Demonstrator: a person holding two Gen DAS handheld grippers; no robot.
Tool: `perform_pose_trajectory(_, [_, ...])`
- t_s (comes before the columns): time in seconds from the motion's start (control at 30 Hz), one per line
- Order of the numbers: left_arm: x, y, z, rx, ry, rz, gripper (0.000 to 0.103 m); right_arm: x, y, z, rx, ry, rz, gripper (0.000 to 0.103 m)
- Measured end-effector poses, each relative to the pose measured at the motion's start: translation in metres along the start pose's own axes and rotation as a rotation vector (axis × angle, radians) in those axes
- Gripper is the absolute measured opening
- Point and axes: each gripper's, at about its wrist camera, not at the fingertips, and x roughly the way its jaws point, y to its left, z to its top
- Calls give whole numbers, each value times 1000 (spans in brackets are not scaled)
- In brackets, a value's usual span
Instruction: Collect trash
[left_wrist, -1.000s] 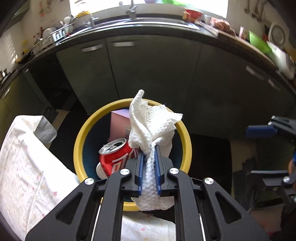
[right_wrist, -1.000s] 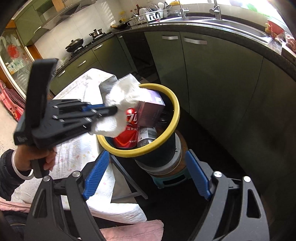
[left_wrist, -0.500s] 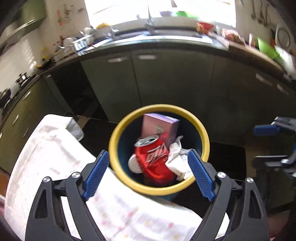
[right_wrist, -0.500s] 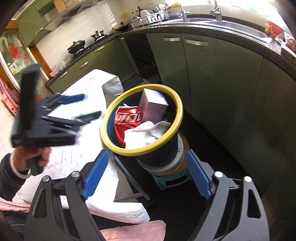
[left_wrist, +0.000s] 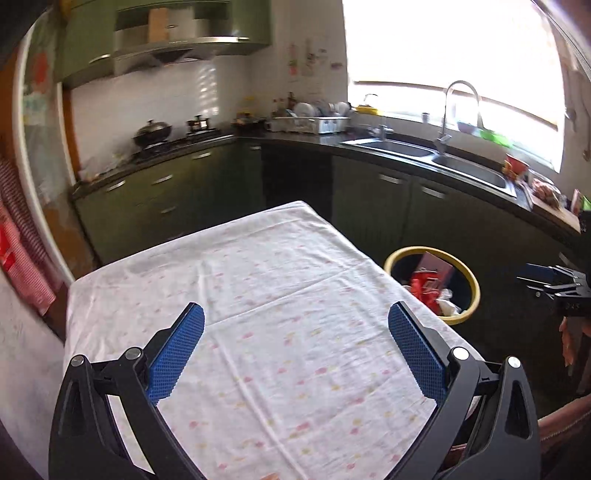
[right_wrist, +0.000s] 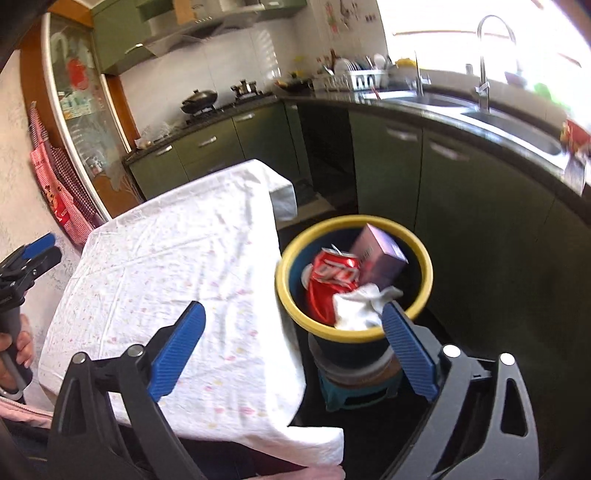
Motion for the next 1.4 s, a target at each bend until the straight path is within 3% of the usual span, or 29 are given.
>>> perform_pose_trajectory(0.2, [-61, 70, -29, -176, -5, 150, 98, -29, 52, -2, -97, -97, -13, 96])
perform_pose_trajectory(0.4, [-109, 83, -54, -160, -56, 219, 98, -43, 85, -9, -171, -129, -14, 96])
perform_pose_trajectory(0.67, [-149, 79, -70, -184, -114, 206, 98, -54, 102, -16, -204, -149, -34, 96])
perform_pose_trajectory(1.4, [-156, 77, -71, -193, -124, 227, 98, -44, 98, -16, -179, -130, -23, 96])
